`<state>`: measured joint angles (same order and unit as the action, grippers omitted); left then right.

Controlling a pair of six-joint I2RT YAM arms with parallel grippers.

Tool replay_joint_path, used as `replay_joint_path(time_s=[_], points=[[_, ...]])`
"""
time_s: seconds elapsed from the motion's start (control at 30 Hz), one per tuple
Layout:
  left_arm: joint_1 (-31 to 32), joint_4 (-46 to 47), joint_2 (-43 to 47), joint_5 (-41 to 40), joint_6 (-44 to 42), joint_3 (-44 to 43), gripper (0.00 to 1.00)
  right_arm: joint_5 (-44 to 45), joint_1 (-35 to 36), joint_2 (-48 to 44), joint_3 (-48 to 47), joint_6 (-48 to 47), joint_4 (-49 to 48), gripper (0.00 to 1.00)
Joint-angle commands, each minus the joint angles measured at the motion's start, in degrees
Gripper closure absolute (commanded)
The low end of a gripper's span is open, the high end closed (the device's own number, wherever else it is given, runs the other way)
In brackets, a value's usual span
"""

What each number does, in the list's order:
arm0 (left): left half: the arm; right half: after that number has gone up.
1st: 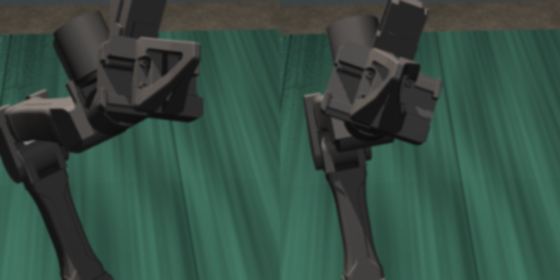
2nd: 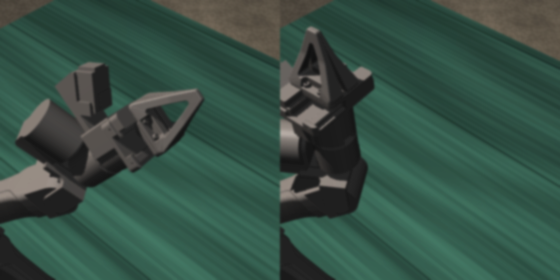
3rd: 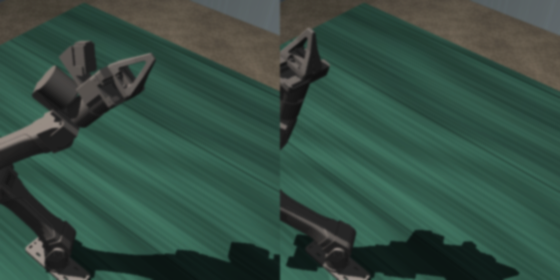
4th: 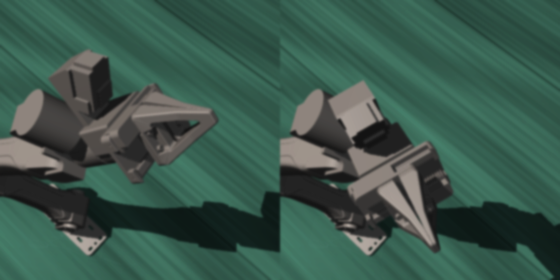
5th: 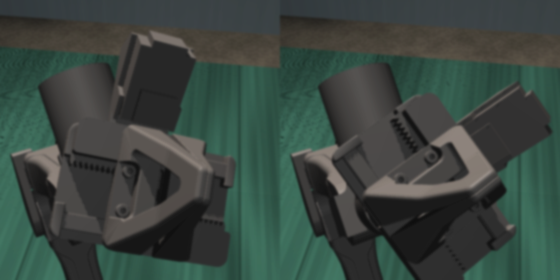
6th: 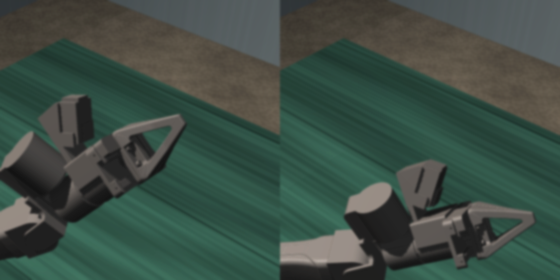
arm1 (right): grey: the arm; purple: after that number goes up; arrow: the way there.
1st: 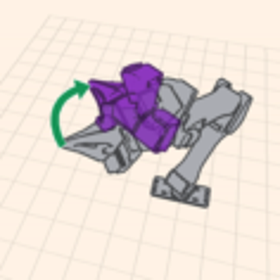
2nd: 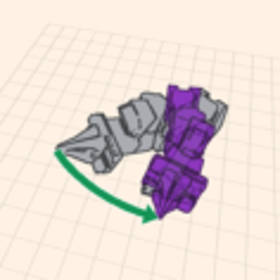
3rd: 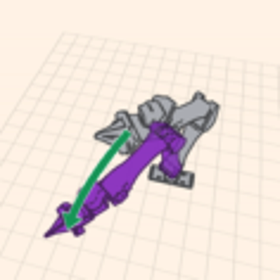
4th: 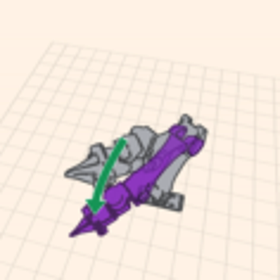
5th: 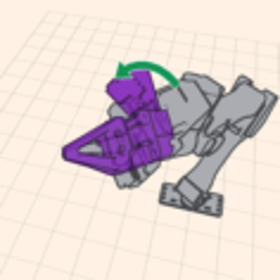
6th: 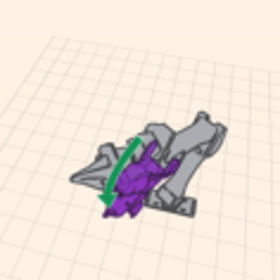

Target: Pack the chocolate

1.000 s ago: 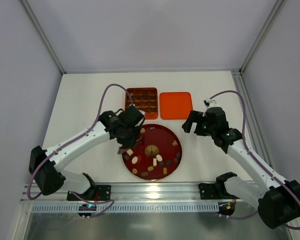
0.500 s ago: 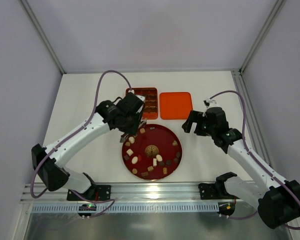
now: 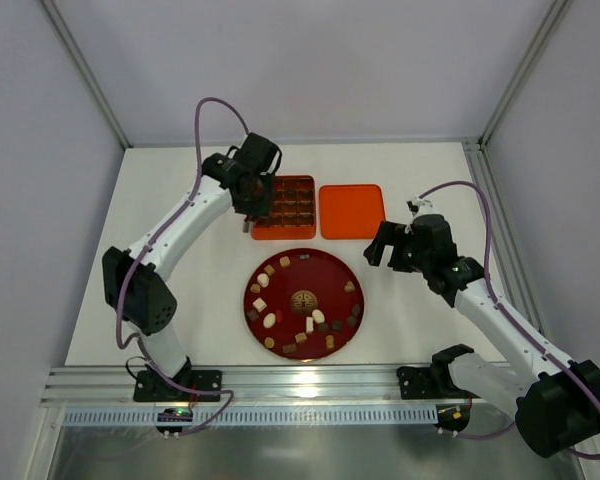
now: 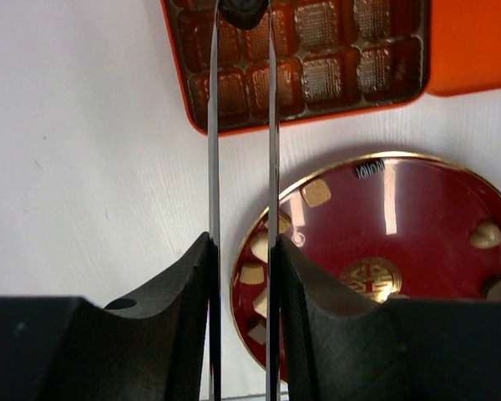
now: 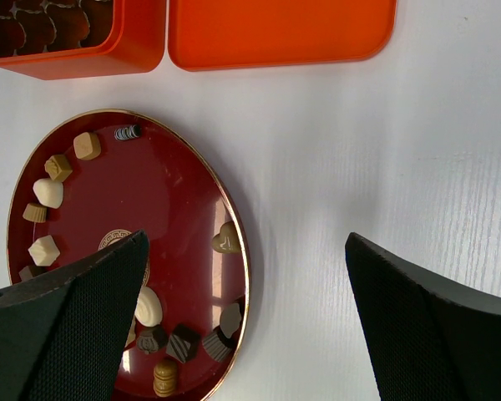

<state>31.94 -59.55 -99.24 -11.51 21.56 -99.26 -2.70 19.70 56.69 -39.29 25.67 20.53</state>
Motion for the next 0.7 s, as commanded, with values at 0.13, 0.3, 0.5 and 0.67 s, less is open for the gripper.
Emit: replay_joint_path(time_s=[0.13, 0.3, 0.5, 0.67], points=[[-3.11, 2.16, -6.04, -2.73, -2.58, -6.29, 0.67, 0.24, -0.10, 0.09, -1.76, -0.71, -1.55, 0.00], [-4.08, 2.42, -7.98, -2.56, -3.02, -7.87, 0.66, 0.15, -0.10, 0.44, -1.58, -0.80, -1.81, 0.00], [-4.78, 2.68, -9.21, -2.03, -3.28, -7.79, 0.66, 0.15, -0.10, 0.71, -1.49, -0.71, -1.99, 0.00], [-4.87, 2.86, -8.51, -1.68, -3.28, -7.88, 0.66, 0.15, -0.10, 0.79, -1.49, -0.62, -1.99, 0.00]])
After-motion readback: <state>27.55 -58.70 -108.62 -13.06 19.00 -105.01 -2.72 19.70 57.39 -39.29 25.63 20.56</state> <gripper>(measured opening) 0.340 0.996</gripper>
